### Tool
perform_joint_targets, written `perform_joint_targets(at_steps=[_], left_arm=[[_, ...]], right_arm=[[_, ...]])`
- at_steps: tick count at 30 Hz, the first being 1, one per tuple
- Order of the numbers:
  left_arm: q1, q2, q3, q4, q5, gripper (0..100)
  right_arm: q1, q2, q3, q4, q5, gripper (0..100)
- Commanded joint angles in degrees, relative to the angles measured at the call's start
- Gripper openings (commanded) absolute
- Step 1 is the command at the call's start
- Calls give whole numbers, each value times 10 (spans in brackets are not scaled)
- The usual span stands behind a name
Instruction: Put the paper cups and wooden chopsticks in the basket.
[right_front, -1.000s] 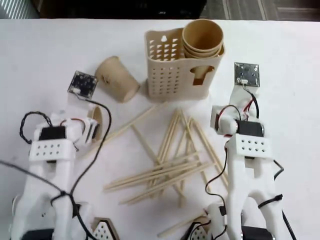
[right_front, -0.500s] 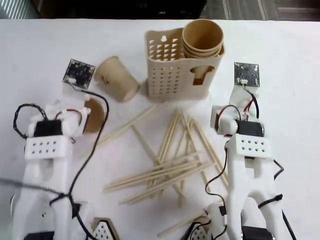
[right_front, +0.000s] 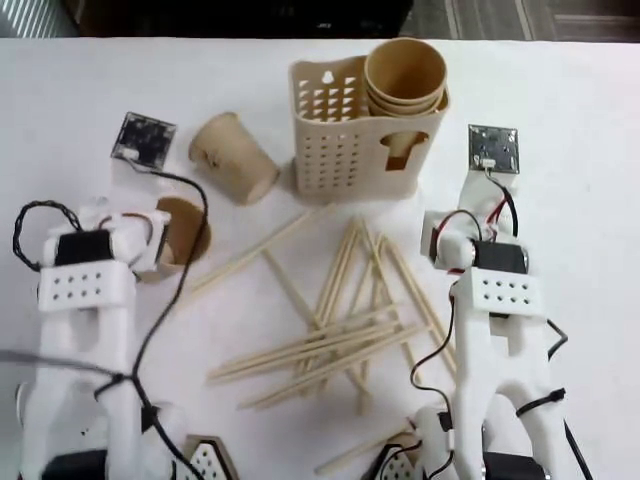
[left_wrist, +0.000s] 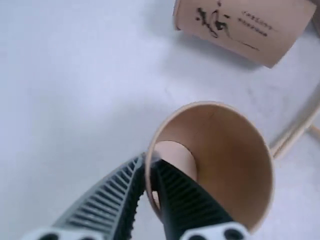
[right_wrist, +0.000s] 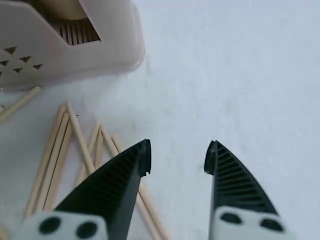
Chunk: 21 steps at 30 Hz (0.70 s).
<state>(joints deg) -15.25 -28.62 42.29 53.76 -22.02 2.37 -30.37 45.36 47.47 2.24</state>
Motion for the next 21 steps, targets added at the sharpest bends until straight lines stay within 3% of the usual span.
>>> perform_joint_targets(at_steps=[1, 6, 13, 17, 21], left_arm=[[-35, 55, -23, -31, -4, 44], [-69, 89, -35, -30, -4, 169], [-79, 89, -33, -22, -35, 20], [-118, 89, -32, -21, -16, 22], [-170, 88, -29, -21, 30, 22]], right_arm=[[-7, -20, -3, -7, 6, 180], [-7, -20, -3, -7, 6, 180], [-7, -21, -3, -7, 6, 180], [-7, -27, -9, 6, 6, 180], [-23, -27, -67, 85, 6, 180]])
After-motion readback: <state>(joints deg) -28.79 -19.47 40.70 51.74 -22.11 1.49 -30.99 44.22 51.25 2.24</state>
